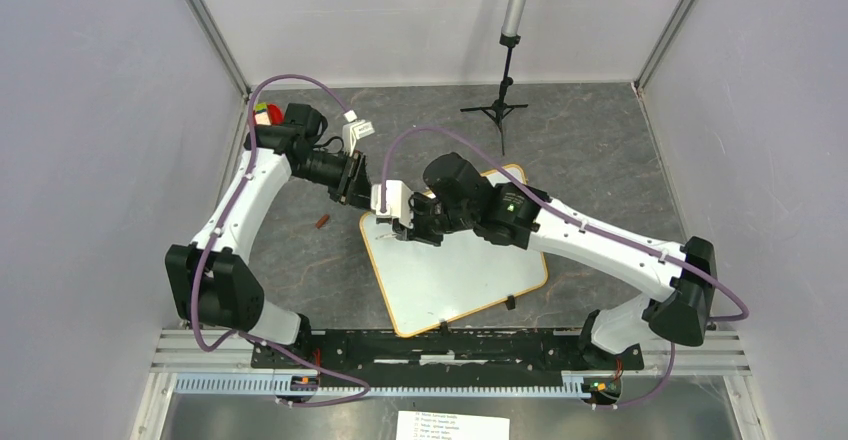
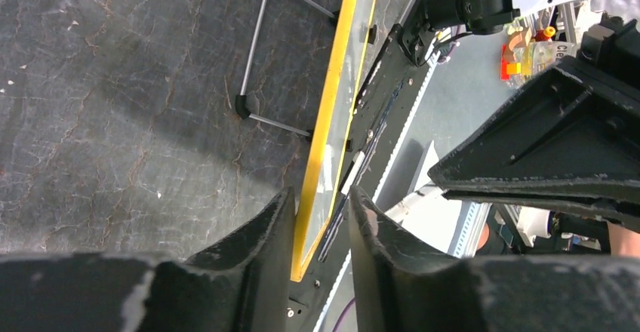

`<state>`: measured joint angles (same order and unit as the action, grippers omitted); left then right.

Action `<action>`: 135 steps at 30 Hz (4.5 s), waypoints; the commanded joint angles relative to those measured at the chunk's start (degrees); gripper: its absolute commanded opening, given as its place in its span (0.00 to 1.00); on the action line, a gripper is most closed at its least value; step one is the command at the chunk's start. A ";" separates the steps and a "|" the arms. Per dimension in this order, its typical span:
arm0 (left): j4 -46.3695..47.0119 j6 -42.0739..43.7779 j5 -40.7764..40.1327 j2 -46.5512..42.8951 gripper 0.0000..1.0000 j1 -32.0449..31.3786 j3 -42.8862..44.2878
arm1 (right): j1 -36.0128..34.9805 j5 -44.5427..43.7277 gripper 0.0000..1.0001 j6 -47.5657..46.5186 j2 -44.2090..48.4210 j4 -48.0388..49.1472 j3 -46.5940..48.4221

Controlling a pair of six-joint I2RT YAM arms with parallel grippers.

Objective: Write a sentence on the whiteboard

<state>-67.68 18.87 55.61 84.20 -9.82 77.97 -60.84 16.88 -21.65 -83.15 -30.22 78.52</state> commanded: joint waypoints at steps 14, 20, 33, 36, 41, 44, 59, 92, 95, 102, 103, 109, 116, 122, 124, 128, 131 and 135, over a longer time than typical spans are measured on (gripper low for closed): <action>1.24 -0.51 3.52 0.70 0.12 -0.04 0.60 | -2.35 -6.98 0.00 1.08 -3.60 2.62 6.97; 1.25 -0.46 3.79 1.10 0.05 -0.02 0.81 | -2.45 -9.68 0.00 1.27 -4.14 2.99 7.30; 1.23 -0.26 3.62 1.35 0.02 -0.02 0.87 | -2.42 -9.55 0.00 0.82 -2.89 3.05 3.22; 1.23 -0.34 3.55 1.45 0.02 -0.03 0.97 | -2.43 -8.68 0.00 0.82 -2.12 2.69 1.73; 1.23 -0.41 3.40 1.49 0.03 -0.02 0.99 | -2.58 -6.42 0.00 1.01 -1.16 2.14 -0.84; 1.22 -0.33 3.28 1.33 0.02 -0.07 0.91 | -3.37 -5.02 0.00 0.76 -0.56 1.81 -2.58; 1.25 -0.45 3.45 1.00 0.02 -0.02 0.81 | -5.26 -7.64 0.00 -1.11 0.14 0.16 3.41; 1.18 -0.52 3.52 0.75 0.02 -0.04 0.64 | -3.70 -15.98 0.00 0.19 -4.25 3.85 5.73; 1.23 -0.59 3.62 0.81 0.02 -0.02 0.75 | -3.15 -16.52 0.00 0.46 -3.83 3.85 5.47; 1.21 -0.77 3.38 1.04 0.02 -0.03 0.91 | -2.36 -16.53 0.00 0.56 -2.35 2.88 3.28; 1.19 -0.78 3.35 0.96 0.02 -0.02 0.98 | -2.36 -16.53 0.00 0.47 -2.06 2.80 2.69; 1.25 -0.96 3.35 1.39 0.02 -0.02 1.17 | -2.36 -15.65 0.00 0.38 -1.02 1.42 0.71; 1.24 -0.78 3.36 1.48 0.02 -0.03 0.95 | -2.74 -12.61 0.00 1.12 -1.26 1.34 0.28; 1.23 -0.84 3.36 1.14 0.02 -0.02 0.96 | -3.49 -11.99 0.00 1.52 -3.50 2.26 2.18; 1.28 -0.85 3.23 1.04 0.02 -0.02 0.89 | -3.50 -11.97 0.00 1.47 -3.99 2.27 2.83; 1.23 -0.81 3.18 0.96 0.02 -0.02 0.79 | -3.59 -11.89 0.00 1.43 -4.61 2.01 3.82; 1.22 -0.81 3.10 0.87 0.02 -0.02 0.82 | -3.61 -11.00 0.00 1.22 -4.00 1.87 4.12; 1.23 -0.82 3.10 0.91 0.02 -0.02 0.78 | -3.59 -9.41 0.00 0.85 -1.03 1.52 2.69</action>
<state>-66.06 18.90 56.95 85.78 -9.72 77.97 -64.49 6.24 -20.80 -87.15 -29.19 80.14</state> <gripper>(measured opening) 0.119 0.145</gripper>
